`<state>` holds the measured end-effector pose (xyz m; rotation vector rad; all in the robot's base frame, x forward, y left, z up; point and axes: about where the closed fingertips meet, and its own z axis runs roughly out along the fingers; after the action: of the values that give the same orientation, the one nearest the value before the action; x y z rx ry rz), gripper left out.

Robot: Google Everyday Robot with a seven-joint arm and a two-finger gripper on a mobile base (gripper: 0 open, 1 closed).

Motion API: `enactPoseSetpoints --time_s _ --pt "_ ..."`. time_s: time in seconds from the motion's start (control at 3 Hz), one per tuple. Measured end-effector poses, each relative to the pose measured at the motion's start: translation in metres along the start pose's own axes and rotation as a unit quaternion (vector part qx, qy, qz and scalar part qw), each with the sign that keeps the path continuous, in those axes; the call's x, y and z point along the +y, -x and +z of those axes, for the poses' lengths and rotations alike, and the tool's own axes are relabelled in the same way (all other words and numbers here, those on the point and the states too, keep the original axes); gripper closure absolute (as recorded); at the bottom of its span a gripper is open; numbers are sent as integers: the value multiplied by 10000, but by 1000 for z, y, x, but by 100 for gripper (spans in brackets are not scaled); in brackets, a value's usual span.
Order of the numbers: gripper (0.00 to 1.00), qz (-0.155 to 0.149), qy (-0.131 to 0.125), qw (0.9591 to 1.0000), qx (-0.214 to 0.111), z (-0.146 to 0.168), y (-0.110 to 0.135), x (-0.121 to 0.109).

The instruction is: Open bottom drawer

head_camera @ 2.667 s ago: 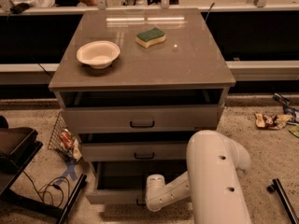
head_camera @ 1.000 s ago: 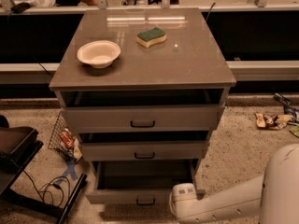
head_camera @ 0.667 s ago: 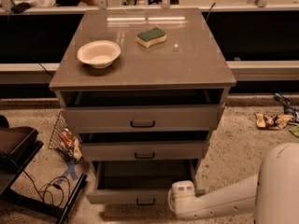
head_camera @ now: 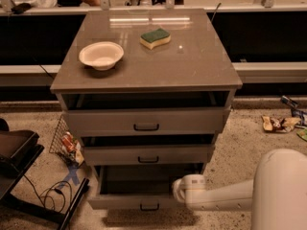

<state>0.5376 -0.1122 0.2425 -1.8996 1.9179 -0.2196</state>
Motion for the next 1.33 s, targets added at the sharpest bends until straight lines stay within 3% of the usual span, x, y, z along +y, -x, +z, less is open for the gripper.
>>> enactPoseSetpoints --time_s 0.33,1.33 --pt "100 100 16 9998 -178 44 -11 -29" --pt "100 217 177 9995 -151 66 -16 -30"
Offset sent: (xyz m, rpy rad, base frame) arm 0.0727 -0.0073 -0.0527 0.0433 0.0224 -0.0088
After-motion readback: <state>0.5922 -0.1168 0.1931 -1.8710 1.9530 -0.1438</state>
